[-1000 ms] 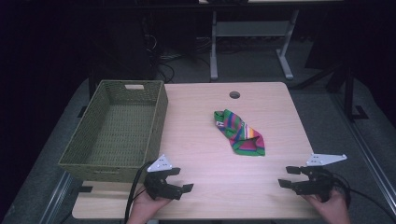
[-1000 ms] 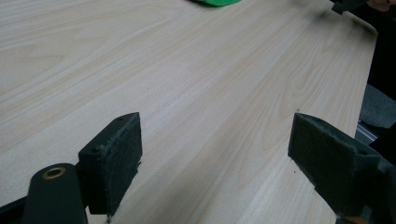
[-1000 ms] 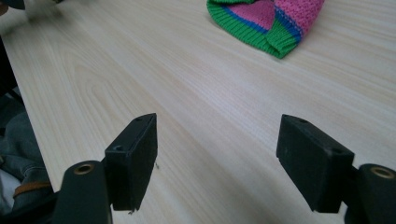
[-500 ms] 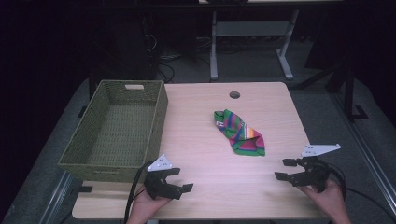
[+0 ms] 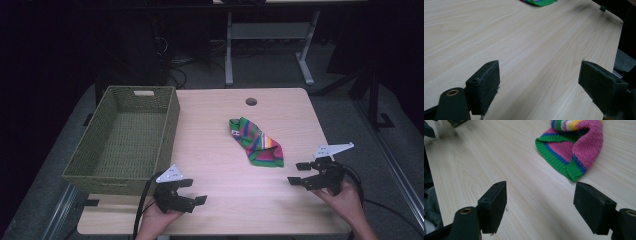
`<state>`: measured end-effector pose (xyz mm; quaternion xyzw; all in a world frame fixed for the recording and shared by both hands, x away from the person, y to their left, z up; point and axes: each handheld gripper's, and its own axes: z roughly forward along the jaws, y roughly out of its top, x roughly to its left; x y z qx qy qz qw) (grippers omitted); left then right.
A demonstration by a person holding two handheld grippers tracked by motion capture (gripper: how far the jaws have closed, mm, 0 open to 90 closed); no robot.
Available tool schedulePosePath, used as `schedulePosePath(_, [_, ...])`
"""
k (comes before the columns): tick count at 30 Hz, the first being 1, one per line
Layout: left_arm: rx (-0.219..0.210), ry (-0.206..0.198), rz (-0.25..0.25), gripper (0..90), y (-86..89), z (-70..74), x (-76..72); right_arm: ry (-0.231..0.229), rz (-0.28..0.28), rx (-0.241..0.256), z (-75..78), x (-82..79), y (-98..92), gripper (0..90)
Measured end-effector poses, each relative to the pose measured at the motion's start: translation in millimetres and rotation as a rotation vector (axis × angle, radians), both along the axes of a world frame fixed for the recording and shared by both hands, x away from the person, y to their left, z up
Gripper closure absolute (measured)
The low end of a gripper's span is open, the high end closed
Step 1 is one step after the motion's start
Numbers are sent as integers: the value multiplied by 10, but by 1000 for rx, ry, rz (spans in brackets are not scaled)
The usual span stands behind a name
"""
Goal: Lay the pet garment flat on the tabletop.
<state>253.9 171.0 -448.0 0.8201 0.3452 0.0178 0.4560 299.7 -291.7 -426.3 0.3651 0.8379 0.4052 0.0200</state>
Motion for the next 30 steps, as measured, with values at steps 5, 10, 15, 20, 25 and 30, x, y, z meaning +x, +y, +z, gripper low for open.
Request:
schedulePosePath(5, [7, 1, -5, 171, -3, -5, 3, -2, 7, 2, 59, 74, 45, 261])
schedulePosePath(10, [10, -3, -11, 171, -7, 0, -1, 6, 18, -18, 81, 141, 103, 257])
schedulePosePath(15, [9, -2, -2, 171, 2, -2, 2, 18, 20, -24, 132, 214, 146, 251])
schedulePosePath(20, [12, -3, -3, 171, 4, -1, 5, 16, 32, -34, 164, 252, 182, 251])
schedulePosePath(25, [13, -1, -5, 171, 7, -7, 11, 36, 34, -38, 169, 349, 224, 251])
schedulePosePath(30, [14, -2, -6, 171, 0, -12, 14, 32, 45, -36, 206, 416, 270, 251])
